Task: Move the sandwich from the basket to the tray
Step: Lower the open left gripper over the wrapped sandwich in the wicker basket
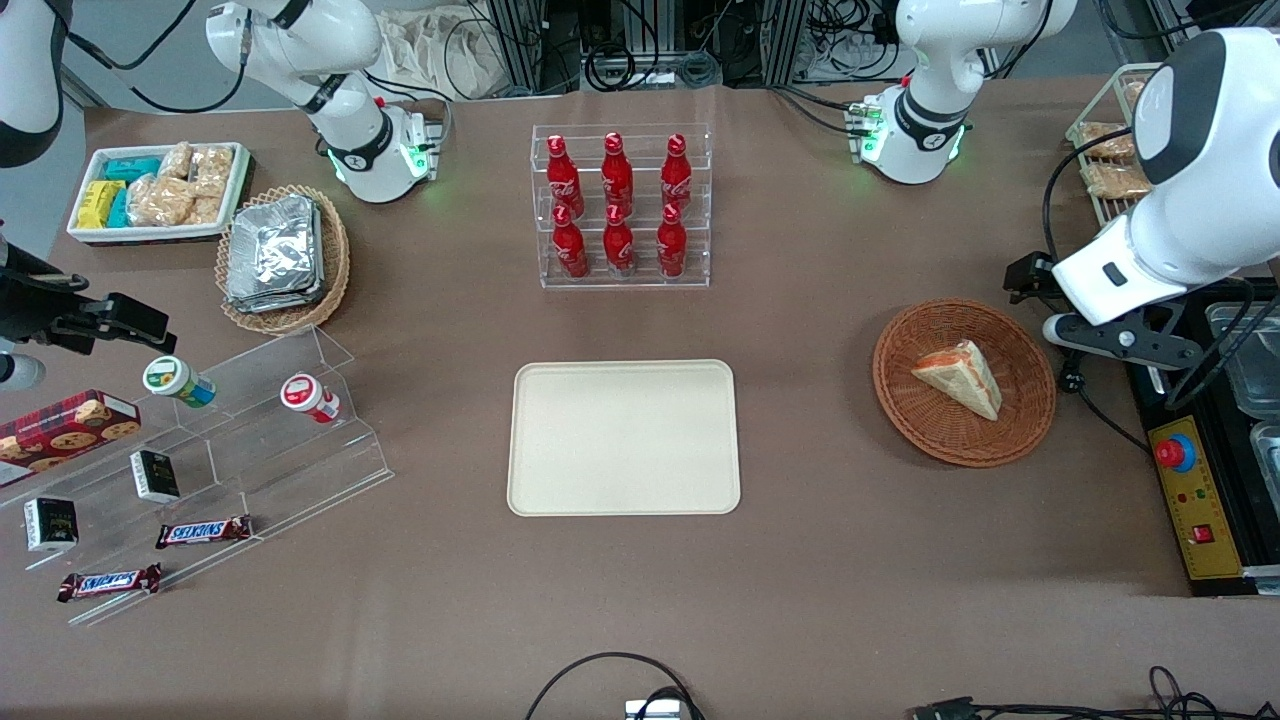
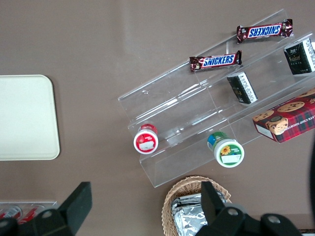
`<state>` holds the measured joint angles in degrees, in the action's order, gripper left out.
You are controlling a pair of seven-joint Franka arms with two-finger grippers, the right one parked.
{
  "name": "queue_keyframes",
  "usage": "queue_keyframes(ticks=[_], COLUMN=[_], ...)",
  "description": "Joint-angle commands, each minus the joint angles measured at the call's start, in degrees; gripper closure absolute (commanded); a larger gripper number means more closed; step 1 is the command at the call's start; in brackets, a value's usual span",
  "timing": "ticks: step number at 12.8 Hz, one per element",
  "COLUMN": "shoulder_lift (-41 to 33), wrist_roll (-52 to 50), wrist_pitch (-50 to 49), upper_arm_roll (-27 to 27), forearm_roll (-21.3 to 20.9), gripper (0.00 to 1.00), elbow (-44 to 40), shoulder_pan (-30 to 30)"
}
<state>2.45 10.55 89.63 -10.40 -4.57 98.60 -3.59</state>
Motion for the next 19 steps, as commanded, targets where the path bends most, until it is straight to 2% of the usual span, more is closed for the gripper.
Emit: queue_keyframes(ticks=[1, 4, 6, 8, 10, 12, 14, 16, 19], shoulder_lift=[0.98, 3.86, 3.98, 1.61, -2.77, -4.64, -4.21, -1.75, -0.08], wrist_roll=[-0.95, -1.68, -3.77, -13.13, -21.94, -32.39, -37.07, -48.13, -58.33], wrist_pitch=[-1.40, -2.61, -3.25, 2.36, 13.75, 24.92, 32.07, 34.63, 45.67], upper_arm_roll=[-0.14, -0.32, -0.23, -0.05, -0.14, -0.05, -0.14, -0.14, -0.14], forearm_roll=[0.08, -0.78, -2.37, -1.68, -1.41, 2.52, 3.07, 3.16, 3.16], gripper=[0.00, 0.00, 0.00, 0.00, 0.00, 0.00, 0.00, 0.00, 0.00], elbow=[-1.83, -4.71, -1.59, 5.69, 16.74, 25.47, 29.54, 30.34, 36.38], shoulder_pan=[-0.19, 0.25, -0.18, -1.58, -2.12, -4.91, -5.37, -5.55, -5.46])
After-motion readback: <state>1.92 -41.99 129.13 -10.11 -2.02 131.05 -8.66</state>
